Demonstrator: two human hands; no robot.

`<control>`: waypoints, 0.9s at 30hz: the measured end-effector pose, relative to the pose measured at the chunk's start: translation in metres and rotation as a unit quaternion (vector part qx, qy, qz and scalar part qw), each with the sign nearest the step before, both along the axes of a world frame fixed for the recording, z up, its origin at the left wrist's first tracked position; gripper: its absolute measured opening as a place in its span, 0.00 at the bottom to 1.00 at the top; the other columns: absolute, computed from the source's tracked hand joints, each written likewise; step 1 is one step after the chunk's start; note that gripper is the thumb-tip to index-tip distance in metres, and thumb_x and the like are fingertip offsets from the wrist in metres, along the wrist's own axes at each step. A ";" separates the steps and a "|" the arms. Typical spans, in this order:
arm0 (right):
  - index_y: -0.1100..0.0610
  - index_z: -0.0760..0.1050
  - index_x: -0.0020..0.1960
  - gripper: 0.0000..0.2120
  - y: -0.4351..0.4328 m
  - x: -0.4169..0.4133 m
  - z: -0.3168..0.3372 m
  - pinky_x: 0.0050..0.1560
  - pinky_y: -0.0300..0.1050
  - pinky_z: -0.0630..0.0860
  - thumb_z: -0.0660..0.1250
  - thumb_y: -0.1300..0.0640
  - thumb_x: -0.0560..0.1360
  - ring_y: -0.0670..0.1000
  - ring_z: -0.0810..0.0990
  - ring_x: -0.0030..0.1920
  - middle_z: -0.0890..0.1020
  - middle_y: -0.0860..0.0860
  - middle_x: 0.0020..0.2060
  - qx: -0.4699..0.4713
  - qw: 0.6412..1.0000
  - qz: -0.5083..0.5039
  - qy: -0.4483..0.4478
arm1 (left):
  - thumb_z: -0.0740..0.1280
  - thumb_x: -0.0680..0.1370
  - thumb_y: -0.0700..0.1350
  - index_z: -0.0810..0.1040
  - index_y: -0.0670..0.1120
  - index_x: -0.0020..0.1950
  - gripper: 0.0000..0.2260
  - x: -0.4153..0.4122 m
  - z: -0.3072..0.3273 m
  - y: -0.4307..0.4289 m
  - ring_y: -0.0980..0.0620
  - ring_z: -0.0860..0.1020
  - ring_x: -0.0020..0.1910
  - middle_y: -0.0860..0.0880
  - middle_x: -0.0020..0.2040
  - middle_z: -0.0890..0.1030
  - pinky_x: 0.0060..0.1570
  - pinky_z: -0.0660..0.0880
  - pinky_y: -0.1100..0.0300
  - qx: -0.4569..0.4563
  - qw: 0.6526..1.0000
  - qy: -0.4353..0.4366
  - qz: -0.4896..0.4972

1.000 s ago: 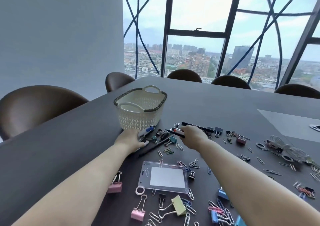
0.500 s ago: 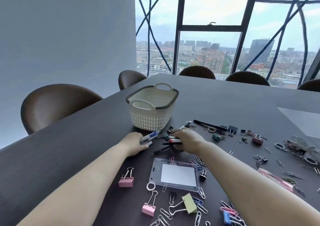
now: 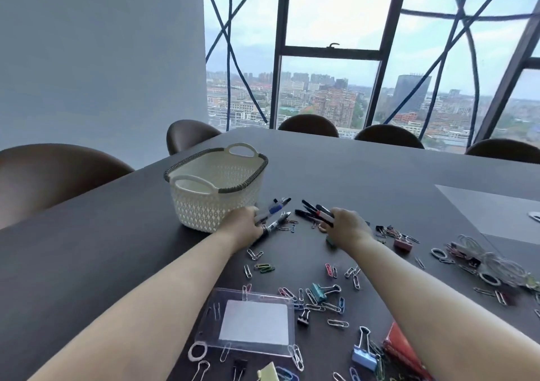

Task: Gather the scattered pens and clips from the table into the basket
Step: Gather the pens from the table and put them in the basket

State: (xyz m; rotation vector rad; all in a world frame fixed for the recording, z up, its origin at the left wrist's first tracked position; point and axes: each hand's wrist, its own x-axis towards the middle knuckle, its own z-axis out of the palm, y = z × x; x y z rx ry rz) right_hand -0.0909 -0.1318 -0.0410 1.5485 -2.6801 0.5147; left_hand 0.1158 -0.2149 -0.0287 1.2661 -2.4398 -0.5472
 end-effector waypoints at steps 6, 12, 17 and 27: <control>0.55 0.73 0.52 0.12 -0.016 -0.032 -0.006 0.47 0.45 0.73 0.57 0.65 0.72 0.57 0.77 0.52 0.78 0.55 0.52 0.047 0.999 0.007 0.001 | 0.66 0.75 0.48 0.76 0.43 0.52 0.11 -0.039 -0.011 -0.020 0.44 0.77 0.53 0.43 0.53 0.80 0.45 0.70 0.58 -0.050 0.994 -0.090 0.032; 0.56 0.73 0.53 0.07 -0.019 -0.027 -0.009 0.43 0.44 0.70 0.61 0.58 0.76 0.58 0.78 0.54 0.79 0.55 0.54 0.047 0.998 -0.025 0.014 | 0.67 0.73 0.48 0.76 0.44 0.53 0.12 -0.037 -0.020 -0.020 0.45 0.78 0.52 0.45 0.52 0.80 0.46 0.71 0.57 -0.050 0.994 -0.096 0.028; 0.56 0.72 0.49 0.04 -0.011 -0.018 0.001 0.42 0.43 0.68 0.62 0.57 0.76 0.57 0.77 0.49 0.78 0.56 0.53 0.048 0.999 -0.002 -0.013 | 0.65 0.73 0.44 0.76 0.45 0.50 0.07 -0.018 -0.011 -0.005 0.45 0.77 0.49 0.44 0.50 0.80 0.44 0.69 0.58 -0.004 0.998 -0.038 -0.049; 0.53 0.65 0.34 0.09 0.011 0.017 0.026 0.30 0.42 0.63 0.60 0.58 0.72 0.56 0.73 0.38 0.70 0.48 0.30 -0.054 0.992 0.014 -0.110 | 0.61 0.77 0.47 0.71 0.39 0.60 0.15 -0.001 0.063 0.004 0.40 0.76 0.56 0.41 0.63 0.70 0.57 0.72 0.49 -0.146 0.983 -0.100 0.049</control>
